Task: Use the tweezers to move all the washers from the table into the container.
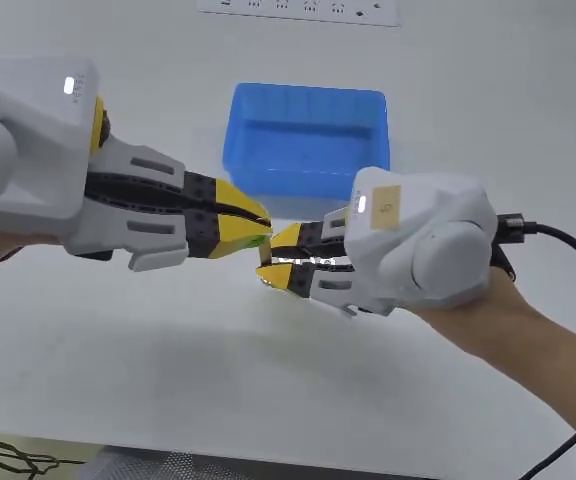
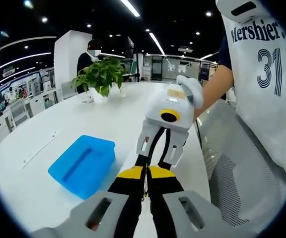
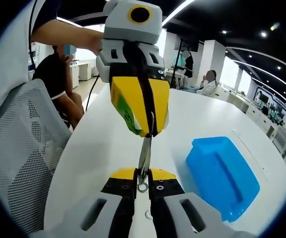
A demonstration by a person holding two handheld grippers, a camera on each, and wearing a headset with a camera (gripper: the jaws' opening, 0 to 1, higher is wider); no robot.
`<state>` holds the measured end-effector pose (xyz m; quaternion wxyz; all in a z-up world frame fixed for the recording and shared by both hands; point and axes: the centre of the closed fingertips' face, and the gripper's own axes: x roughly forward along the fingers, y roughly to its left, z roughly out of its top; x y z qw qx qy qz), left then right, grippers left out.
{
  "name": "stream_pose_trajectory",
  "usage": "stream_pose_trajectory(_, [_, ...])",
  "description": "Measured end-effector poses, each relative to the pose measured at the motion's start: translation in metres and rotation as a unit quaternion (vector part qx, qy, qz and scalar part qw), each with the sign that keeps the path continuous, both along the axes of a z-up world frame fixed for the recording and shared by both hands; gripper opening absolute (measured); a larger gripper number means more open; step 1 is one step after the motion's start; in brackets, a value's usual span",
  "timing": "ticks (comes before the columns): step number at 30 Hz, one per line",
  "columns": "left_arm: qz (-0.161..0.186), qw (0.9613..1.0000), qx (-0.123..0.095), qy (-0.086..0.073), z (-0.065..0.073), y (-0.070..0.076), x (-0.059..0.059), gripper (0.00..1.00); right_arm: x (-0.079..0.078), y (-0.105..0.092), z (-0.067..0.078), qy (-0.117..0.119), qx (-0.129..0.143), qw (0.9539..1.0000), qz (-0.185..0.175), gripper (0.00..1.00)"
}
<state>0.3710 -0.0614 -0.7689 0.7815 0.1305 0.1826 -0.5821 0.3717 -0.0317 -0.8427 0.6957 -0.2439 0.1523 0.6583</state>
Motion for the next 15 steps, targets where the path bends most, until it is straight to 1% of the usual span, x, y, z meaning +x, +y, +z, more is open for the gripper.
stream_pose_trajectory(1, [-0.002,1.0,-0.001,0.0,0.0001,-0.0002,-0.0008,0.06,-0.0005,-0.0002,0.0003,0.001,0.001,1.0,0.0,0.1])
stream_pose_trajectory(3, [-0.007,0.9999,0.003,-0.007,-0.0001,-0.0003,-0.0023,0.06,-0.0022,-0.0006,0.0003,-0.001,-0.001,1.0,0.001,0.1])
stream_pose_trajectory(4, [-0.016,0.9998,0.003,-0.007,-0.0001,-0.0012,-0.005,0.05,-0.0031,-0.0005,0.0005,-0.001,-0.001,1.0,0.002,0.1])
stream_pose_trajectory(5, [-0.016,0.9998,0.005,-0.011,-0.0004,-0.0007,-0.0045,0.05,-0.0055,-0.0004,0.0,-0.004,-0.003,1.0,0.004,0.1])
stream_pose_trajectory(6, [-0.018,0.9998,0.006,-0.011,-0.0006,-0.0005,-0.0048,0.05,-0.0054,-0.0006,-0.0002,-0.01,-0.006,0.9999,0.004,0.1])
stream_pose_trajectory(8, [-0.025,0.9996,0.006,-0.009,-0.0014,-0.0007,-0.0071,0.05,-0.0073,-0.0004,-0.001,-0.008,-0.006,0.9999,0.006,0.11])
stream_pose_trajectory(10, [-0.029,0.9995,0.008,-0.008,-0.0029,-0.0004,-0.0076,0.05,-0.0075,-0.0003,-0.0026,-0.013,-0.007,0.9999,0.004,0.11])
stream_pose_trajectory(13, [-0.035,0.9993,0.011,-0.01,-0.004,-0.0007,-0.0078,0.05,-0.0064,-0.0006,-0.0035,-0.015,-0.009,0.9998,0.001,0.11])
stream_pose_trajectory(15, [-0.038,0.9992,0.009,-0.007,-0.0041,-0.0017,-0.0079,0.05,-0.0056,-0.0009,-0.0034,-0.014,-0.008,0.9999,0.0,0.11])
